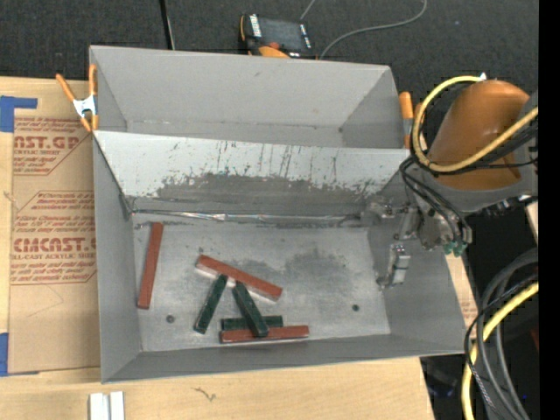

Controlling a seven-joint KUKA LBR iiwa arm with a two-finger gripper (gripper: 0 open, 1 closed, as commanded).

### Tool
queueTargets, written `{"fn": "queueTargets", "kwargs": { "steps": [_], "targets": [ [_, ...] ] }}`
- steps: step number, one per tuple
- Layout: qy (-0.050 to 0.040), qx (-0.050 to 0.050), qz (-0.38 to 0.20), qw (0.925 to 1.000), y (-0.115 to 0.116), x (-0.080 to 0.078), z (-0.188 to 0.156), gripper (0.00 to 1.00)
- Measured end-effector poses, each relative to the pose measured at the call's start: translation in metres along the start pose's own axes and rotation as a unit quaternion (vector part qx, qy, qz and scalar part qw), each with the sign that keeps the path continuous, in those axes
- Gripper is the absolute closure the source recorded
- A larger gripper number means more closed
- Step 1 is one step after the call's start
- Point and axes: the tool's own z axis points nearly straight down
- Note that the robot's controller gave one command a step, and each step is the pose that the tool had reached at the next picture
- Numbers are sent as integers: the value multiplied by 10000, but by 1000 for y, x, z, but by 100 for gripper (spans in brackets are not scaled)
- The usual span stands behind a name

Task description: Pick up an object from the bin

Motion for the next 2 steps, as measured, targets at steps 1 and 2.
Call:
{"fn": "queueTargets", "kwargs": {
  "steps": [1, 2],
  "targets": [
    [-6, -6, -714, 9974, 94, 14, 57, 0],
    [-38, 3, -1538, 9881, 166, 1, 43, 0]
  ]
}}
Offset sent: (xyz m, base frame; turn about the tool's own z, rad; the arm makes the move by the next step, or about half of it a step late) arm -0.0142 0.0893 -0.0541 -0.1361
